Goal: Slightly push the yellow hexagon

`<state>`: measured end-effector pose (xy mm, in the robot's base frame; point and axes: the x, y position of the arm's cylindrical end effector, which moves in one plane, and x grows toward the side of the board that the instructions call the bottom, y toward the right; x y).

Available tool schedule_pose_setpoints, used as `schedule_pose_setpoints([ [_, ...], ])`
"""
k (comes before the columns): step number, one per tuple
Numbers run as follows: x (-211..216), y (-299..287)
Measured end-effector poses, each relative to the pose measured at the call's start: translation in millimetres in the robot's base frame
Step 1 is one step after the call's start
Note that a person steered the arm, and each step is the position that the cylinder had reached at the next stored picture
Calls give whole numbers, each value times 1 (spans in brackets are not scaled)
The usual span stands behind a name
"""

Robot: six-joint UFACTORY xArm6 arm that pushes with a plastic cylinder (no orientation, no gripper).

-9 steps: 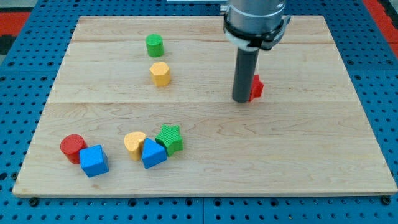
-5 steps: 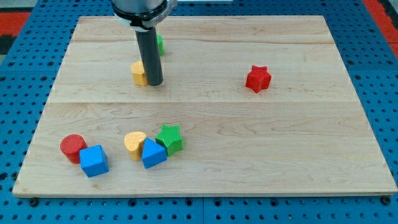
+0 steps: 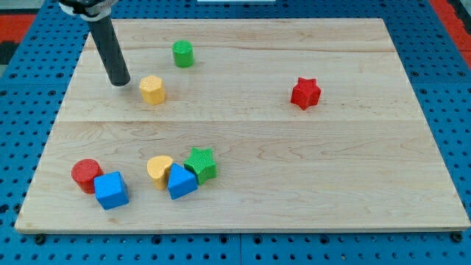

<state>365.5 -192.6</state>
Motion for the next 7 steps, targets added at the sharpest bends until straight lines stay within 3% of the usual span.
schedule_pose_setpoints([
  [1,-14,48],
  [2,-10,46],
  [3,0,-16],
  [4,13,-11],
  [5,6,69],
  [7,46,15],
])
